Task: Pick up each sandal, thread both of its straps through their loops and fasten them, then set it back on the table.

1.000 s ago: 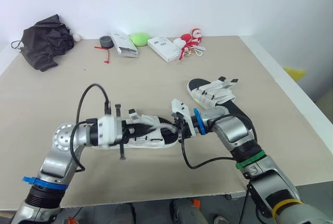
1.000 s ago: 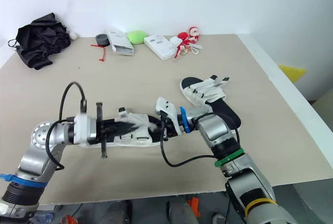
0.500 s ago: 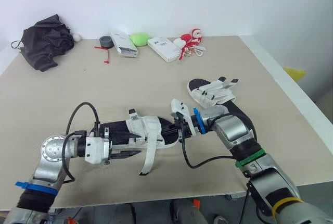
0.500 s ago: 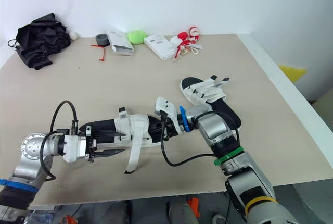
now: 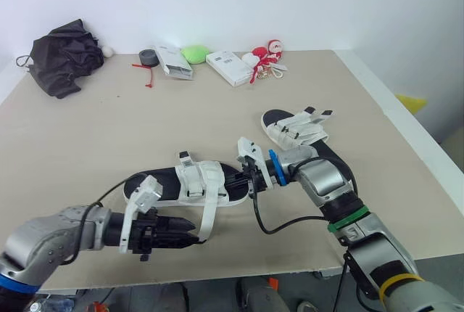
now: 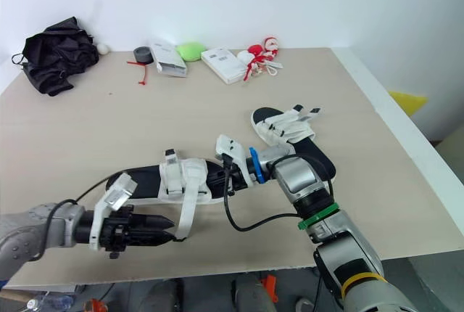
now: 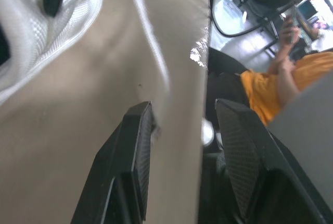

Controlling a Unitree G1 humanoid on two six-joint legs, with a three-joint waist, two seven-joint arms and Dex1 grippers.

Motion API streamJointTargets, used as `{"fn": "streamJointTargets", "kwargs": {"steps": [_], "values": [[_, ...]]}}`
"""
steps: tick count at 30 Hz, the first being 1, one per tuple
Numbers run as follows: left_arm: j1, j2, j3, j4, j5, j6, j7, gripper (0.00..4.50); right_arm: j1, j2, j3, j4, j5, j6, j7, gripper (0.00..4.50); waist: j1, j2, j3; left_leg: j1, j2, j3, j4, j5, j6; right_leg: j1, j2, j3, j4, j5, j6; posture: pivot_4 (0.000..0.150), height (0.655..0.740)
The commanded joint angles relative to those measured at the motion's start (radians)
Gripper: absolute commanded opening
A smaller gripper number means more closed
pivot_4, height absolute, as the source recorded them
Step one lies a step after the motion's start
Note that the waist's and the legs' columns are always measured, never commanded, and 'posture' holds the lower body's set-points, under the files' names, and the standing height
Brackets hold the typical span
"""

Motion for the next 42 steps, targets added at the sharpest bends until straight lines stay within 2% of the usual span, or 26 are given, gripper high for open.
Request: {"fn": "streamJointTargets", "kwargs": {"steps": [1, 5, 7, 8, 10, 11, 17, 21, 25, 27, 30, 32, 37, 42], "values": [[-0.019, -0.030, -0.039, -0.019, 0.070, -0.033, -0.014, 1.98, 0.057, -0.024, 0.061, 0.031, -0.052, 0.050, -0.009, 0.00, 0.000, 0.000, 0.000, 0.000, 0.000, 0.000, 0.000, 0.000, 0.000, 0.000, 0.000, 0.000, 0.000, 0.001, 0.001, 0.150, 0.7380], [-0.021, -0.038, -0.086, -0.025, 0.118, -0.041, -0.052, 1.98, 0.063, -0.022, 0.057, 0.022, -0.050, 0.057, -0.017, 0.00, 0.000, 0.000, 0.000, 0.000, -0.001, 0.000, 0.000, -0.001, -0.002, 0.000, 0.000, 0.001, 0.000, 0.000, 0.003, 0.150, 0.7380], [-0.023, -0.047, -0.093, -0.023, 0.128, -0.042, -0.057, 1.44, 0.065, -0.023, 0.056, 0.018, -0.050, 0.059, -0.019, 0.00, 0.000, 0.000, 0.000, 0.000, -0.001, 0.000, 0.000, -0.001, -0.002, 0.000, 0.000, 0.001, 0.000, 0.000, 0.003, 0.150, 0.7380], [-0.029, -0.059, -0.095, -0.018, 0.132, -0.042, -0.050, 1.40, 0.066, -0.022, 0.055, 0.016, -0.050, 0.060, -0.020, 0.00, 0.000, 0.000, 0.000, 0.000, -0.001, 0.000, 0.000, -0.001, -0.002, 0.000, 0.000, 0.000, 0.000, 0.000, 0.003, 0.150, 0.7380], [-0.037, -0.081, -0.094, -0.013, 0.130, -0.037, -0.040, 0.31, 0.067, -0.022, 0.056, 0.014, -0.051, 0.060, -0.021, 0.00, 0.000, 0.000, 0.000, 0.000, -0.001, 0.000, 0.000, -0.001, -0.002, 0.000, 0.000, 0.001, 0.000, 0.000, 0.003, 0.150, 0.7380], [-0.041, -0.093, -0.092, -0.010, 0.129, -0.034, -0.036, 0.08, 0.068, -0.022, 0.056, 0.013, -0.051, 0.061, -0.022, 0.00, 0.000, 0.000, 0.000, 0.000, -0.001, 0.000, 0.001, -0.001, -0.002, 0.001, 0.000, 0.001, 0.000, 0.000, 0.003, 0.150, 0.7380], [-0.049, -0.126, -0.058, 0.003, 0.124, -0.009, -0.036, 0.08, 0.071, -0.022, 0.055, 0.007, -0.050, 0.062, -0.027, 0.00, 0.000, 0.000, -0.001, 0.000, -0.001, 0.000, 0.001, -0.001, -0.001, 0.001, 0.000, 0.001, 0.000, 0.000, 0.004, 0.150, 0.7380], [-0.064, -0.144, 0.013, 0.009, 0.017, 0.074, -0.024, 0.08, 0.072, -0.021, 0.055, 0.006, -0.049, 0.062, -0.029, 0.00, 0.000, 0.000, -0.001, 0.000, -0.001, -0.001, 0.001, -0.001, -0.001, 0.001, 0.000, 0.001, 0.001, 0.000, 0.004, 0.150, 0.7380], [-0.122, -0.141, 0.151, 0.046, -0.269, 0.265, 0.008, 0.08, 0.071, -0.018, 0.055, 0.012, -0.051, 0.057, -0.030, 0.00, 0.000, 0.000, -0.001, 0.000, -0.001, -0.001, 0.002, -0.001, -0.001, 0.001, 0.000, 0.000, 0.001, 0.000, 0.004, 0.150, 0.7380], [-0.171, -0.129, 0.194, 0.089, -0.371, 0.348, 0.049, 0.08, 0.069, -0.016, 0.055, 0.015, -0.050, 0.056, -0.030, 0.00, 0.000, 0.000, -0.001, 0.000, -0.001, -0.002, 0.002, -0.001, -0.001, 0.002, 0.000, 0.000, 0.002, 0.000, 0.004, 0.150, 0.7380], [-0.238, -0.105, 0.223, 0.160, -0.475, 0.452, 0.093, 0.08, 0.064, -0.014, 0.054, 0.020, -0.050, 0.053, -0.029, 0.00, -0.001, 0.000, -0.001, 0.000, -0.001, -0.003, 0.003, -0.001, -0.001, 0.002, 0.001, 0.000, 0.002, 0.000, 0.004, 0.150, 0.7380], [-0.322, -0.142, 0.243, 0.257, -0.546, 0.475, 0.195, 0.08, 0.061, -0.010, 0.054, 0.027, -0.051, 0.050, -0.031, 0.00, -0.001, 0.000, -0.001, 0.000, -0.001, -0.003, 0.003, -0.001, -0.001, 0.002, 0.000, 0.000, 0.002, 0.000, 0.004, 0.150, 0.7380], [-0.479, -0.276, 0.252, 0.398, -0.549, 0.452, 0.384, 0.08, 0.055, 0.001, 0.052, 0.039, -0.052, 0.044, -0.035, 0.00, 0.002, 0.000, -0.001, 0.000, -0.002, -0.008, 0.006, -0.001, -0.002, 0.005, 0.003, -0.001, 0.003, 0.001, 0.004, 0.150, 0.7380], [-0.497, -0.316, 0.171, 0.392, -0.416, 0.455, 0.369, 0.08, 0.056, 0.007, 0.047, 0.042, -0.052, 0.043, -0.042, 0.00, -0.002, 0.000, -0.001, 0.000, -0.002, -0.008, 0.006, -0.001, -0.002, 0.005, 0.005, 0.001, 0.003, 0.000, 0.004, 0.150, 0.7380]]}}
